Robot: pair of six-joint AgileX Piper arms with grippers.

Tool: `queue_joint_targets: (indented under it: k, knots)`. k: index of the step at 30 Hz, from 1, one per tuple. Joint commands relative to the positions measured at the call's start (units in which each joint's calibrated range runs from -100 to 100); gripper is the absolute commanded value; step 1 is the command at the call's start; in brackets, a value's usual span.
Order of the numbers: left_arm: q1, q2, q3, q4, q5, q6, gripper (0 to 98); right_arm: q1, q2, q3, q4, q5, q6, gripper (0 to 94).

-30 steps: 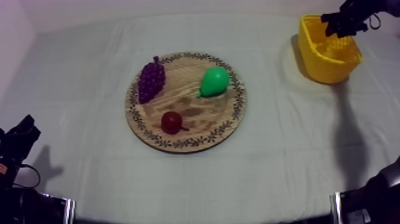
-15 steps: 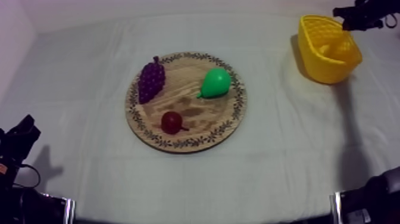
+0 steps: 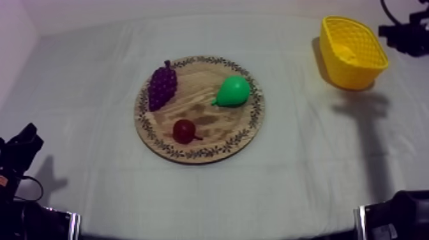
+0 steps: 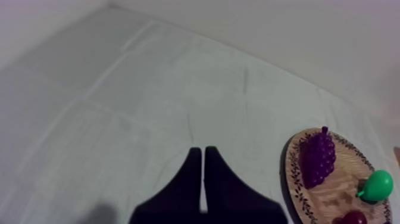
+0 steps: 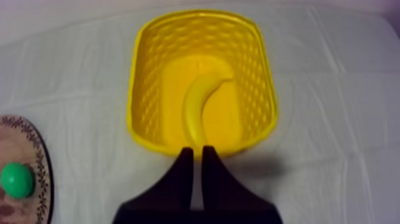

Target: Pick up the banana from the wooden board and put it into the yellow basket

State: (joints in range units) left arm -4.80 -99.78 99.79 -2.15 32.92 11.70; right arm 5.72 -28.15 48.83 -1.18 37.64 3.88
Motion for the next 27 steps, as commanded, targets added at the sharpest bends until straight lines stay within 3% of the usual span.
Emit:
queue_joint_targets:
  k: [1,7,16,21,25,27]
  knots:
    - [0.0,0.0,0.0,-0.03,0.0,0.0,0.1,-0.1,-16.5,15.3,0.0,-0.6,0.2,1.2]
    - [0.0,0.0,0.0,-0.03,0.0,0.0,0.1,0.1,-35.3,31.6,0.6,-2.3,0.7,0.7]
    - [0.0,0.0,0.0,-0.03,0.0,0.0,0.1,-0.9,-59.3,47.4,5.2,0.3,-3.0,0.7]
    - [0.0,0.0,0.0,-0.03,0.0,0.0,0.1,-0.3,-65.6,50.2,4.3,0.7,-2.8,0.6]
    - [0.0,0.0,0.0,-0.03,0.0,0.0,0.1,0.2,-67.1,50.8,2.3,1.0,0.3,0.6]
    - [0.0,0.0,0.0,-0.03,0.0,0.0,0.1,0.4,-67.4,51.0,1.2,0.0,4.0,0.6]
